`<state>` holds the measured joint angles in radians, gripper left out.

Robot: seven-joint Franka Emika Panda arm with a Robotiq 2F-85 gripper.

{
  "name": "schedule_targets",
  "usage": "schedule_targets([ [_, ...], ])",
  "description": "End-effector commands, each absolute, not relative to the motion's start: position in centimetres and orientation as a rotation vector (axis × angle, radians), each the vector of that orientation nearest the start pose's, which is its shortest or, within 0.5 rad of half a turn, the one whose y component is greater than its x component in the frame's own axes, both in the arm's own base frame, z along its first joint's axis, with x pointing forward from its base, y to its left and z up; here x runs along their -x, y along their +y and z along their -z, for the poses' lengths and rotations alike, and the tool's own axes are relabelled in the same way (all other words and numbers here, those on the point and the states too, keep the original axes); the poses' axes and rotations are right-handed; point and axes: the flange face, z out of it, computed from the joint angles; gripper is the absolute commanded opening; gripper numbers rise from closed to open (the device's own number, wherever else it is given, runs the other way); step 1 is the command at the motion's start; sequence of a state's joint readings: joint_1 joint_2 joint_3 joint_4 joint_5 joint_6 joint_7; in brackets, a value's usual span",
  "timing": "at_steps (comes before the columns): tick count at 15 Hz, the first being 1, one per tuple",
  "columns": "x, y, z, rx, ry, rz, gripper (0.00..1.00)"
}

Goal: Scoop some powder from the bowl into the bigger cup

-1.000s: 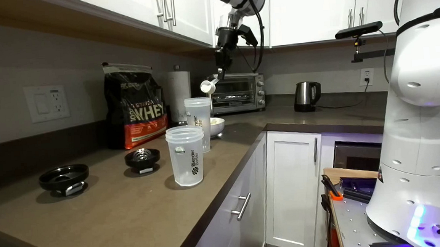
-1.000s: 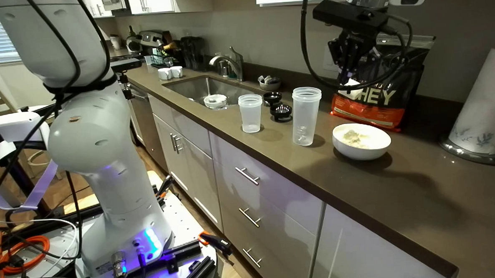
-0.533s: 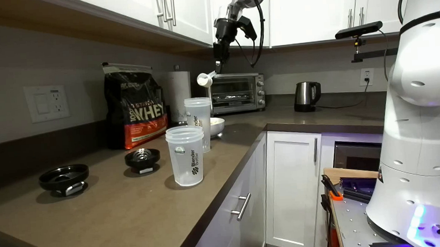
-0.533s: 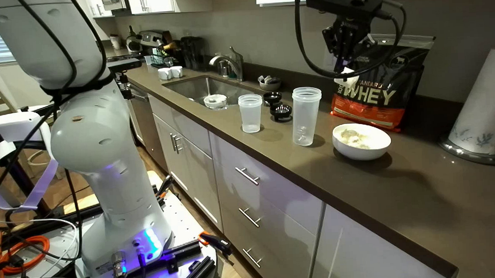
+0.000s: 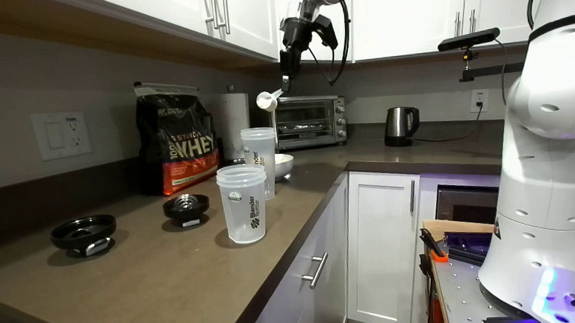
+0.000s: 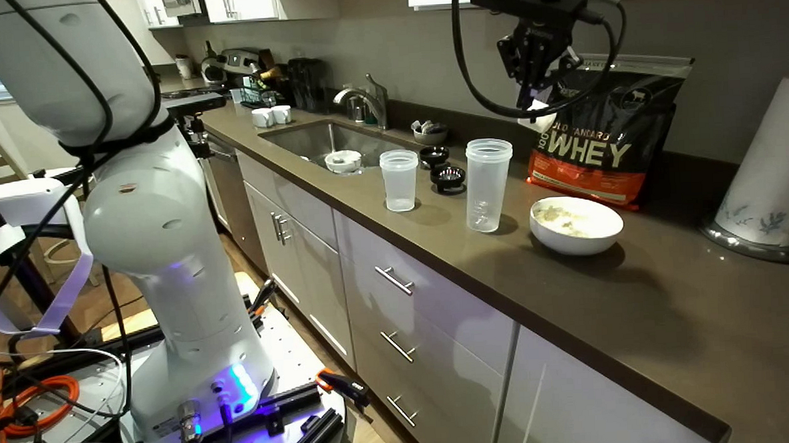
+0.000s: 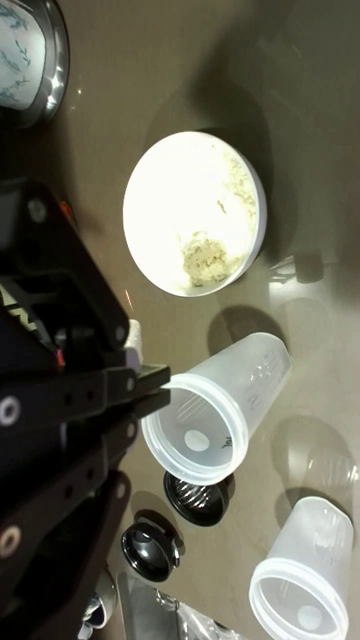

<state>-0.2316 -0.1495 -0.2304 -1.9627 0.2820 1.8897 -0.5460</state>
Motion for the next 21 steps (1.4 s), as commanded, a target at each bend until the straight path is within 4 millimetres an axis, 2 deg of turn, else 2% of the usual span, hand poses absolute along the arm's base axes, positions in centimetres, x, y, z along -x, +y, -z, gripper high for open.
schedule_targets([
  [1, -46.0, -21.1, -55.0, 2.887, -0.009, 0.315, 0.01],
  [2, -47.1, -21.7, -54.7, 2.888, -0.015, 0.302, 0.03],
  [8, -46.5, -21.4, -54.8, 2.883, -0.018, 0.305, 0.01],
  [21, -46.9, -18.5, -53.7, 2.927, -0.118, 0.261, 0.01],
])
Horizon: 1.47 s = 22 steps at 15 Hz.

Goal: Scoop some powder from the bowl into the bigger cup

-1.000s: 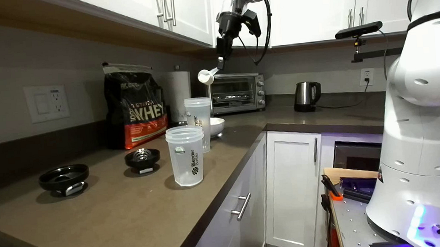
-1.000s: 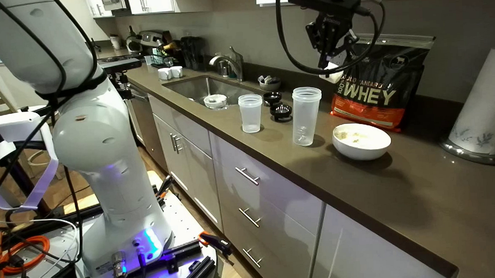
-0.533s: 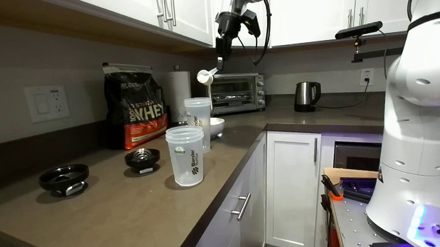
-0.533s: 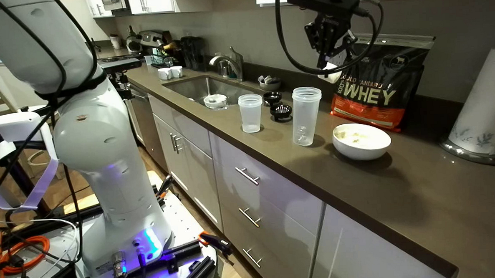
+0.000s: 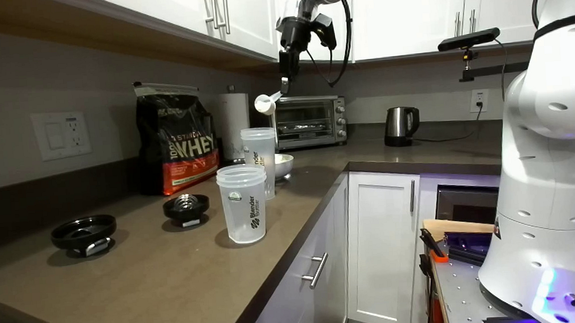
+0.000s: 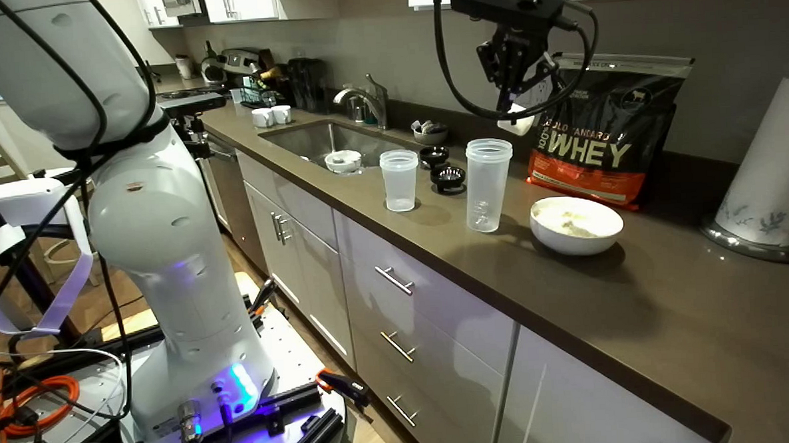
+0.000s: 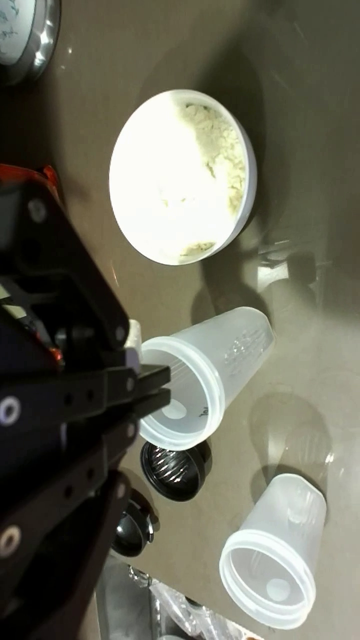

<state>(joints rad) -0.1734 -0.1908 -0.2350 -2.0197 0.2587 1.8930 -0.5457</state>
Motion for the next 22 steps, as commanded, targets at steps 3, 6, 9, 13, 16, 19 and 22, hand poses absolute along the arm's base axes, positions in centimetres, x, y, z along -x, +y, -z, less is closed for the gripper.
schedule_targets([
  [3, -46.9, -18.1, -53.1, 2.946, -0.145, 0.234, 0.01],
  [6, -46.8, -17.6, -52.7, 2.964, -0.167, 0.215, 0.01],
  [9, -46.6, -17.1, -52.4, 2.982, -0.193, 0.201, 0.01],
  [13, -46.3, -16.3, -52.3, 3.002, -0.219, 0.205, 0.01],
  [16, -46.2, -15.6, -52.5, 3.015, -0.245, 0.227, 0.01],
  [19, -46.2, -14.5, -52.8, 3.03, -0.277, 0.26, 0.01],
  [22, -46.5, -13.6, -52.7, 3.059, -0.316, 0.294, 0.01],
])
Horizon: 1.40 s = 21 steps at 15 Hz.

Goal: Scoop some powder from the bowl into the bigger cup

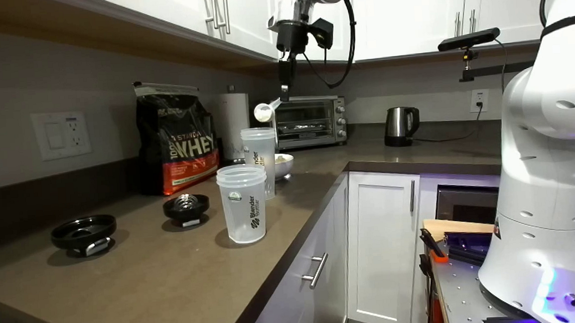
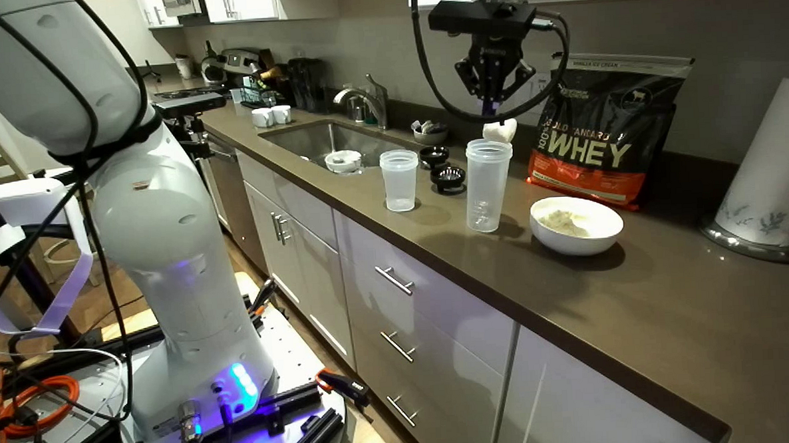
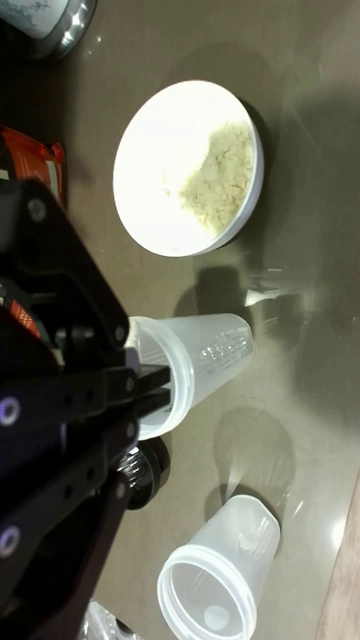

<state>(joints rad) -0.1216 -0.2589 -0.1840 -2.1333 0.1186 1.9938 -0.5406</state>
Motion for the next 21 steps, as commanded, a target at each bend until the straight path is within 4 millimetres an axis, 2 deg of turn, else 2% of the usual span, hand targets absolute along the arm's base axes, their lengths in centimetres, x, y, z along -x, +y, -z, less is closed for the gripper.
schedule_targets([
  [1, -46.6, -13.4, -52.5, 3.072, -0.328, 0.303, 0.01],
  [11, -48.6, -13.5, -50.7, 3.115, -0.37, 0.336, 0.01],
  [21, -49.2, -13.6, -51.0, 3.158, -0.399, 0.413, 0.01],
])
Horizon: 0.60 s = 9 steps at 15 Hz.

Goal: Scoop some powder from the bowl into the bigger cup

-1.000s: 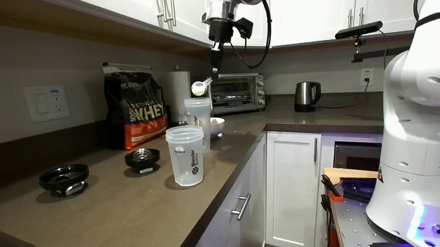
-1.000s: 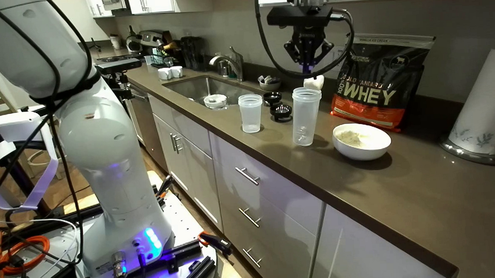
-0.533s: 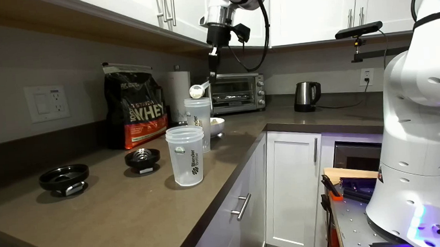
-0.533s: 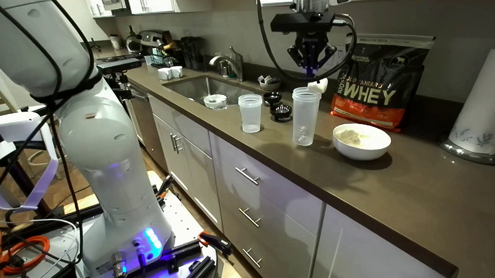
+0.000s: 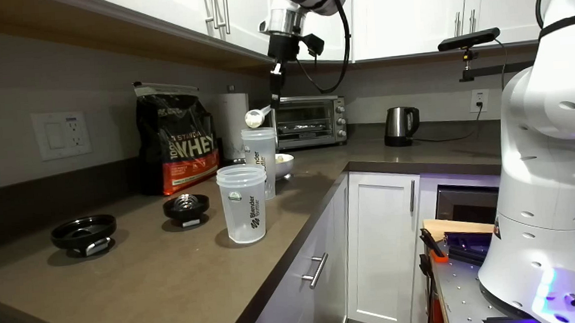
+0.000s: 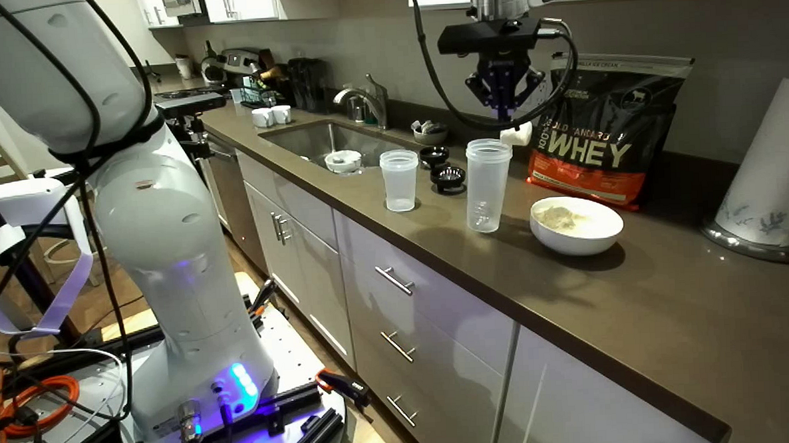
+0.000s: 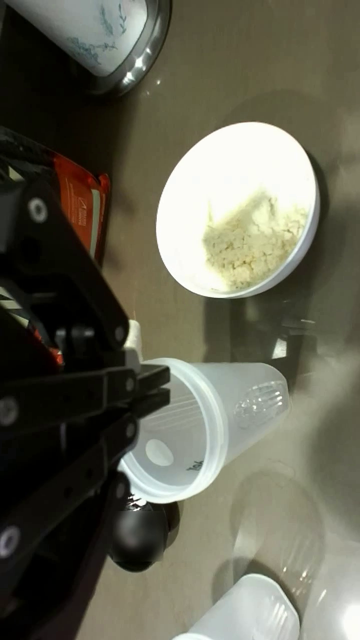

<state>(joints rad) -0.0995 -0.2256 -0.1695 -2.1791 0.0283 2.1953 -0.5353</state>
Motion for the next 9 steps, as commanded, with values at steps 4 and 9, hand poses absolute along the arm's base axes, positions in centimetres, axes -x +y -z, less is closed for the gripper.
schedule_targets([
  [4, -48.9, -13.39, -51.22, 3.161, -0.401, 0.425, 0.01],
  [9, -48.39, -12.98, -51.57, 3.176, -0.416, 0.436, 0.01],
])
